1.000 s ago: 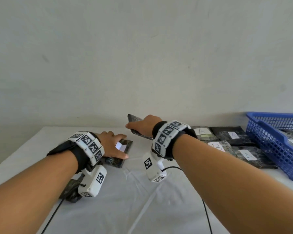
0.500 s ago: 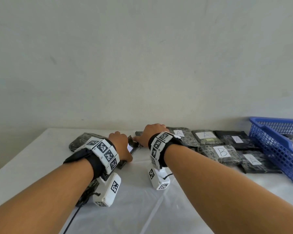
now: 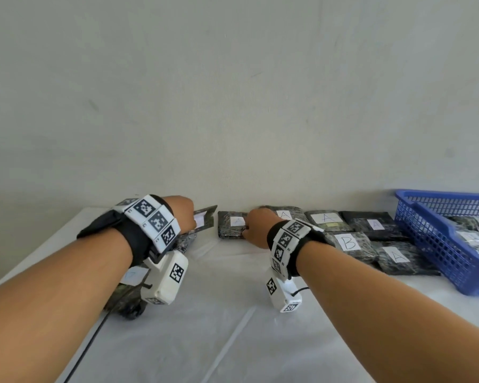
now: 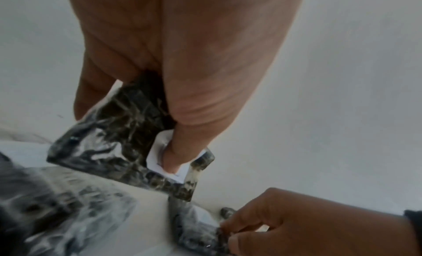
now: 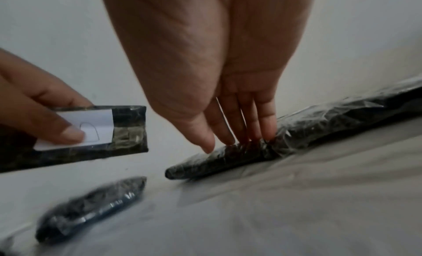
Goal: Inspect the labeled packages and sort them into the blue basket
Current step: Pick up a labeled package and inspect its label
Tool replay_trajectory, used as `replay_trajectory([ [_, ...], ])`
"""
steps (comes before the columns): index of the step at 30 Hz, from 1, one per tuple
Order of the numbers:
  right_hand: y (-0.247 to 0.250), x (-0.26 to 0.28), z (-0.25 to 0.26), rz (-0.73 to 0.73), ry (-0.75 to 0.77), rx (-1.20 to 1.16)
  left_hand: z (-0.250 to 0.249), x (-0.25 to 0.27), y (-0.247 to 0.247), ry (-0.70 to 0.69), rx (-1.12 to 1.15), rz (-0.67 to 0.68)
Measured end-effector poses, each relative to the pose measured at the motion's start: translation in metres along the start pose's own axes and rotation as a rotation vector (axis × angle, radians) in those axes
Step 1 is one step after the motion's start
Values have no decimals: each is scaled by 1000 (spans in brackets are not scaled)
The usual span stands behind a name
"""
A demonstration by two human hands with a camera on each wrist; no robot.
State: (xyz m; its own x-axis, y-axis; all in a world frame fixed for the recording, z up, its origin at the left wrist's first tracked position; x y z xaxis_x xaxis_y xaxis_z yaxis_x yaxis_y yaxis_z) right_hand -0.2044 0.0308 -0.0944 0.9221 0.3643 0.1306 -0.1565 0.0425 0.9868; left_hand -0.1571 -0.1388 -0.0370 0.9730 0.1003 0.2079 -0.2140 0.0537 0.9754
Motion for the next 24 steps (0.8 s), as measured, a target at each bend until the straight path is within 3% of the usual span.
replay_trajectory([
  [2, 10, 10, 1, 28, -3, -29, -10, 11, 10, -57, 87, -13],
  [4, 34, 26, -3, -77, 21, -153, -22, 18, 16, -104, 306, 33],
  [8, 86, 77, -27, -307, 54, -886, -58, 37, 32, -243, 767, 81],
  [10, 102, 107, -43, -347, 95, -1086, -77, 46, 42, -333, 895, 61],
  [14, 118, 159, -84, -566, 131, -1111, -105, 66, 56, -459, 1140, 34],
  [17, 115, 193, -108, -729, 96, -1200, -117, 81, 61, -503, 1446, -28],
  [20, 109, 219, -114, -793, 80, -1285, -126, 97, 54, -493, 1721, -59],
  [24, 115, 237, -110, -811, 124, -1222, -138, 116, 48, -526, 1743, -77],
])
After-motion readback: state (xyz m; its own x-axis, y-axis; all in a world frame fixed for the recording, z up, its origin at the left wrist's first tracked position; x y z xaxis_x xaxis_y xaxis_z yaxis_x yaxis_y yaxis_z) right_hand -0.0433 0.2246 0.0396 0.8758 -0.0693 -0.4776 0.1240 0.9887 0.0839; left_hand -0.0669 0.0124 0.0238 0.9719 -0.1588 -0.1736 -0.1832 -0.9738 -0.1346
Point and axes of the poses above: each hand's wrist, its own x-axis away from the middle knuckle, its own y-axis out of the back of the hand, z = x × y, the point moved 6 cm from there along -x, towards the middle knuckle, and after that the axes turned 6 degrees about y, right-handed, at the moved point
